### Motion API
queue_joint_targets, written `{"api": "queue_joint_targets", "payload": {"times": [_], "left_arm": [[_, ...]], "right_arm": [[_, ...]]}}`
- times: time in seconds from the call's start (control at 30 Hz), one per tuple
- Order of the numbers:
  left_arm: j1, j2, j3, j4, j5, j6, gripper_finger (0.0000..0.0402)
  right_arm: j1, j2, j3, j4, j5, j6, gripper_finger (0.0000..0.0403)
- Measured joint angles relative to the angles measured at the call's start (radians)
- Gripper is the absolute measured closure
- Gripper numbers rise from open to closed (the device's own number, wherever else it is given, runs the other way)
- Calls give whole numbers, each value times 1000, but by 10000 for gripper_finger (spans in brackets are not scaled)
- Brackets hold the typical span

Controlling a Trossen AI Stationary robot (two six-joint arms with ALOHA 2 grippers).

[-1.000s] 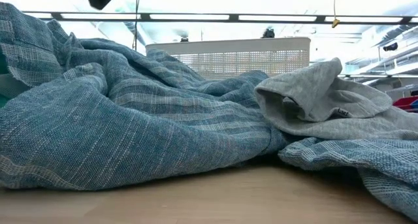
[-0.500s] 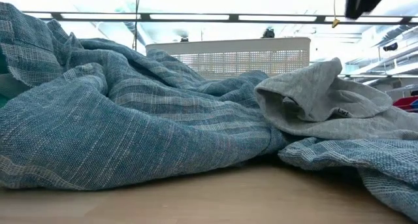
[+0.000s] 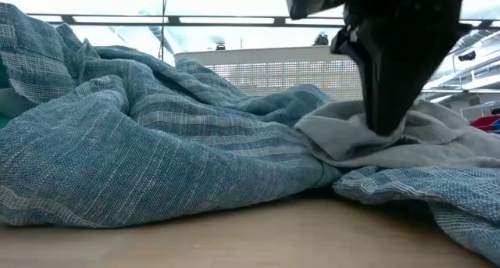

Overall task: Sort clothes
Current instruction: Put the gray sock into the white bin

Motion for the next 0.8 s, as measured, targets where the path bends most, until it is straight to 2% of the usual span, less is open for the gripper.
{"api": "queue_joint_targets", "payload": {"times": [0.07, 0.2, 0.47, 0.6, 0.8], "left_arm": [[-2, -4, 0, -30, -2, -23, 271], [-1, -11, 0, -94, -4, -44, 271], [27, -10, -3, -153, -2, 32, 271], [54, -10, -3, -172, 2, 74, 271], [98, -10, -3, -200, 9, 130, 271]], "right_arm": [[0, -35, 0, -15, -9, 5, 392], [2, -192, 1, -55, 49, 75, 398], [-32, -587, 3, -44, 356, 223, 401], [-74, -683, 3, -10, 369, 215, 401], [-92, -681, 2, -15, 328, 195, 401]]}}
